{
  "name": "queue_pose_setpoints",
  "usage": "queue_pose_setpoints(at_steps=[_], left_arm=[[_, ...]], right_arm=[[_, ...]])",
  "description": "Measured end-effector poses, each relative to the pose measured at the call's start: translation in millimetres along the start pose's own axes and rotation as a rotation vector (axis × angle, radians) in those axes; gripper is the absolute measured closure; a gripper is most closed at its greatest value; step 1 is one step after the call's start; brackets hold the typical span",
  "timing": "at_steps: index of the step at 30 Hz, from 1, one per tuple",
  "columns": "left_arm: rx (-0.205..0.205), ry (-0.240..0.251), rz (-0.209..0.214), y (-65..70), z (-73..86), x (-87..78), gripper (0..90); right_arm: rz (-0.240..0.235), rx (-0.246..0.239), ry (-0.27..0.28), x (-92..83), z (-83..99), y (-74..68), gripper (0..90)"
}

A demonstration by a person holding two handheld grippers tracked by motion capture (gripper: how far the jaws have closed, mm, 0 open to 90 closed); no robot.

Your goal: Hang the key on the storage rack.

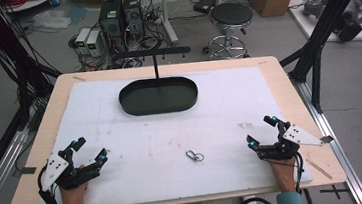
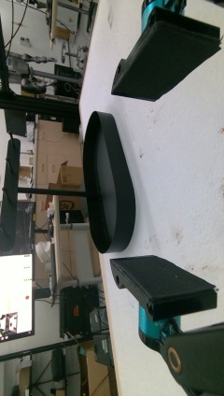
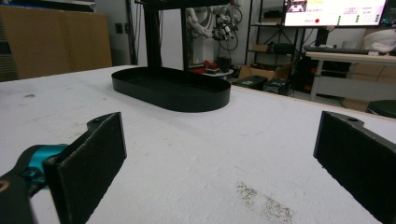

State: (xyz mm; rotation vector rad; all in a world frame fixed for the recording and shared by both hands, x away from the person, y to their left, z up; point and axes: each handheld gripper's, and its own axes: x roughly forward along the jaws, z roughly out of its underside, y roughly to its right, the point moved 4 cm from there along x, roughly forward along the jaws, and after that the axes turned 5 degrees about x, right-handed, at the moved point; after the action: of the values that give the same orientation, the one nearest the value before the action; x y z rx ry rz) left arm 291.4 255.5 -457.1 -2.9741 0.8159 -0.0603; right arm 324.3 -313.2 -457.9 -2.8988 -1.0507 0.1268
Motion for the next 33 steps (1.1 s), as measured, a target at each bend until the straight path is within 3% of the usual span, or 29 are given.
queue_pose_setpoints(at_steps=[22,28,33], left_arm=[[-0.002,-0.007,0.000,-1.0,0.1,0.0,14.8],[0.002,-0.007,0.002,-0.7,0.0,0.2,14.8],[0.001,-0.006,0.003,-0.7,0.0,0.1,14.7]], right_arm=[[0.003,-0.004,-0.004,0.1,-0.2,-1.7,1.6],[-0.051,-0.003,-0.053,4.5,-7.4,-6.0,1.7],[-0.097,-0.034,-0.160,14.4,-20.6,-15.5,1.7]])
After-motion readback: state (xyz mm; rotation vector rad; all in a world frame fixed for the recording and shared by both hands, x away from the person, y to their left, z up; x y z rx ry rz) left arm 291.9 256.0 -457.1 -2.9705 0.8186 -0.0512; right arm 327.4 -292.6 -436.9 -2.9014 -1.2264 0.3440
